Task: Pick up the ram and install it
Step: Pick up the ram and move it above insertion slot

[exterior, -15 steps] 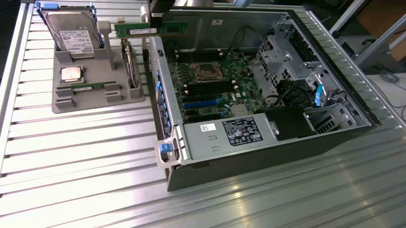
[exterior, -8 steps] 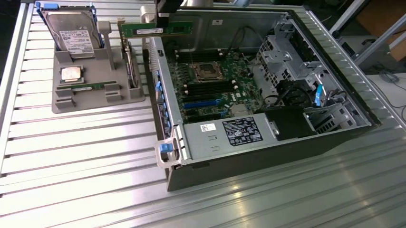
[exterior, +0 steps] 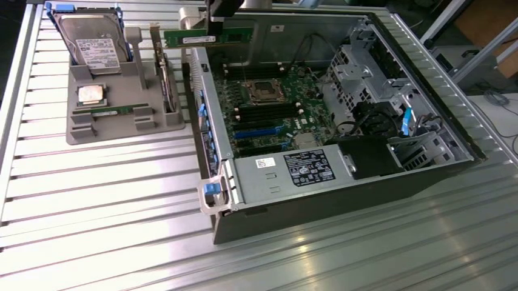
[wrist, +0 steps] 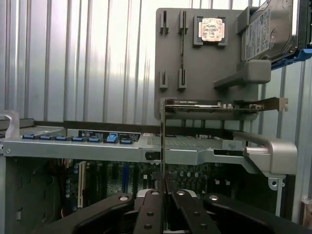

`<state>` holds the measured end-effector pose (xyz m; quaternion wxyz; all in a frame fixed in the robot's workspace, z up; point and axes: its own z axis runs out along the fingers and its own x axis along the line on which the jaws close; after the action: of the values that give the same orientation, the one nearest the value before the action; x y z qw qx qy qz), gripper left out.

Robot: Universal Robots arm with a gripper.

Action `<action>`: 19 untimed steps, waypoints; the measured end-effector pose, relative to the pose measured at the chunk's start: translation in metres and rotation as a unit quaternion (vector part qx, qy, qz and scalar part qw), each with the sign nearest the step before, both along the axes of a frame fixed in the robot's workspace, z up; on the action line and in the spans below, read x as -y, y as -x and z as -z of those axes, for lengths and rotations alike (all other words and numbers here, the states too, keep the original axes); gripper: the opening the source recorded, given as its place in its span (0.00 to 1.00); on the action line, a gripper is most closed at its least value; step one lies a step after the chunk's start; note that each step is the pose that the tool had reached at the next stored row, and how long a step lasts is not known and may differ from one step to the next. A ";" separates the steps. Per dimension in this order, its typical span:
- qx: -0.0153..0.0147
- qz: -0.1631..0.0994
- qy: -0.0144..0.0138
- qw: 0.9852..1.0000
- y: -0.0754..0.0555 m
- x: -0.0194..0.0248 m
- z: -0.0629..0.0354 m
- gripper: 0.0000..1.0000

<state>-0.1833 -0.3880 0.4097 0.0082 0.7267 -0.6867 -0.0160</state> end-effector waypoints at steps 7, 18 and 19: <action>0.000 0.000 0.000 1.000 -0.014 0.0000 0.0000 0.12; 0.000 0.000 0.000 1.000 -0.035 0.0000 0.0000 0.12; 0.000 0.000 0.000 1.000 -0.038 0.0000 0.0000 0.12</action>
<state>-0.1454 -0.3880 0.4097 0.0082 0.7267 -0.6867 -0.0160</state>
